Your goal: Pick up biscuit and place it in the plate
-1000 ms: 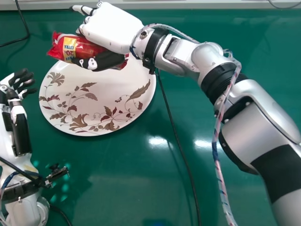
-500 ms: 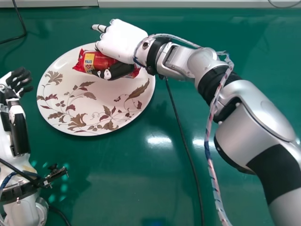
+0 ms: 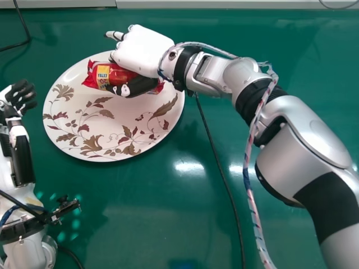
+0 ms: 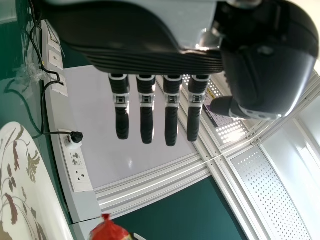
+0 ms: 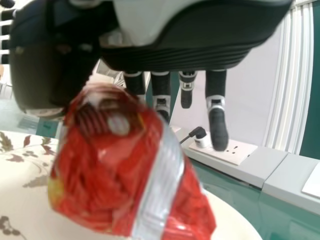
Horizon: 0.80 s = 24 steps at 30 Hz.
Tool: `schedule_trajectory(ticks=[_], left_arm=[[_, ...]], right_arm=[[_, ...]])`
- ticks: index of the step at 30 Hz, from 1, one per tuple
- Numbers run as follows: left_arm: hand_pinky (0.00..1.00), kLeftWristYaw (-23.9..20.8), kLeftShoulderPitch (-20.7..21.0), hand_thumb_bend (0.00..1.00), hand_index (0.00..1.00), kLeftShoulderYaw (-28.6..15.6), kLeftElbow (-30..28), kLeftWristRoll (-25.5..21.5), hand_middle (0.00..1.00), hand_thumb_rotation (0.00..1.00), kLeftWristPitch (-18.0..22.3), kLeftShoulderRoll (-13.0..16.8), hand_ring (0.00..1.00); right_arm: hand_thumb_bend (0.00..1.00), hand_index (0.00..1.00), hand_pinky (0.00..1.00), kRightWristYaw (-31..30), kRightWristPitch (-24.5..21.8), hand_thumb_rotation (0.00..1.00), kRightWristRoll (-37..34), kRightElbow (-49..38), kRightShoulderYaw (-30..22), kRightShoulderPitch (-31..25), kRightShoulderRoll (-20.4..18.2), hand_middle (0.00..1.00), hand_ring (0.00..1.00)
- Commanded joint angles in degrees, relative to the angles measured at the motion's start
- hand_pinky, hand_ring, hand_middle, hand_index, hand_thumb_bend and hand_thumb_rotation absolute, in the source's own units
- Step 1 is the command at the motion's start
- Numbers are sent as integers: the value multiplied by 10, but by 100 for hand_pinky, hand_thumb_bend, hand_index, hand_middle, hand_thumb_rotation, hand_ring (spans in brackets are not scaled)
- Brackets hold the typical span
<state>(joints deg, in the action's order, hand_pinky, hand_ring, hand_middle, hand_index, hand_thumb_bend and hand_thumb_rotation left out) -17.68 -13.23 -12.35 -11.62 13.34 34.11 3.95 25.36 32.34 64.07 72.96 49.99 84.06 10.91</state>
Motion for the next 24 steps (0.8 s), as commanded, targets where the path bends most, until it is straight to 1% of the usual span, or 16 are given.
schedule_trajectory(ticks=[1, 2, 4, 6, 10, 14, 16, 17, 18, 19, 20, 22, 24], left_arm=[[72, -3, -26, 9, 79, 9, 53, 1, 78, 0, 7, -20, 77], [71, -4, -25, 9, 79, 9, 53, 2, 78, 0, 7, -20, 77], [71, -5, -23, 9, 79, 9, 54, 3, 78, 0, 8, -20, 77], [69, -6, -21, 8, 79, 9, 56, 7, 78, 0, 8, -19, 76], [66, -11, -16, 8, 78, 8, 59, 16, 76, 0, 11, -17, 74], [66, -11, -11, 7, 77, 10, 62, 15, 76, 0, 12, -17, 74], [66, -11, -9, 7, 77, 10, 64, 17, 76, 0, 12, -17, 74], [66, -11, -8, 8, 78, 11, 64, 18, 76, 0, 11, -17, 74], [66, -11, -7, 8, 78, 12, 64, 17, 76, 0, 10, -18, 74], [66, -11, -6, 8, 78, 13, 63, 18, 76, 0, 9, -19, 74], [66, -12, -5, 8, 77, 14, 63, 20, 76, 0, 9, -20, 74], [65, -16, -4, 8, 77, 16, 60, 30, 76, 0, 6, -21, 73], [64, -17, -5, 8, 76, 19, 55, 33, 75, 0, 0, -25, 73]], right_arm=[[89, 83, 51, -4, -18, 57, 5, -9, 9, 4, -1, 74, 65], [95, 89, 57, -3, -26, 67, 8, -10, 11, 4, 0, 81, 72], [99, 97, 64, -4, -34, 78, 6, -12, 11, 4, 1, 91, 81], [100, 99, 68, -9, -36, 81, 0, -14, 8, 3, 2, 96, 86], [100, 100, 73, -19, -40, 83, -7, -17, 2, 4, 7, 100, 91], [100, 100, 71, -3, -41, 85, -13, -24, -3, 1, 18, 97, 89], [100, 100, 71, -6, -34, 85, -25, -30, -16, -2, 29, 97, 88], [100, 100, 70, -7, -30, 83, -33, -34, -24, -4, 36, 96, 87], [100, 99, 69, -9, -21, 80, -45, -39, -34, -7, 45, 95, 87], [98, 98, 68, -11, -11, 76, -56, -46, -45, -12, 55, 93, 85], [97, 97, 68, -24, -1, 73, -70, -54, -57, -16, 65, 93, 84], [92, 98, 70, -51, 11, 71, -92, -80, -77, -26, 92, 93, 85], [87, 96, 70, -67, 21, 65, -112, -121, -99, -45, 125, 91, 84]])
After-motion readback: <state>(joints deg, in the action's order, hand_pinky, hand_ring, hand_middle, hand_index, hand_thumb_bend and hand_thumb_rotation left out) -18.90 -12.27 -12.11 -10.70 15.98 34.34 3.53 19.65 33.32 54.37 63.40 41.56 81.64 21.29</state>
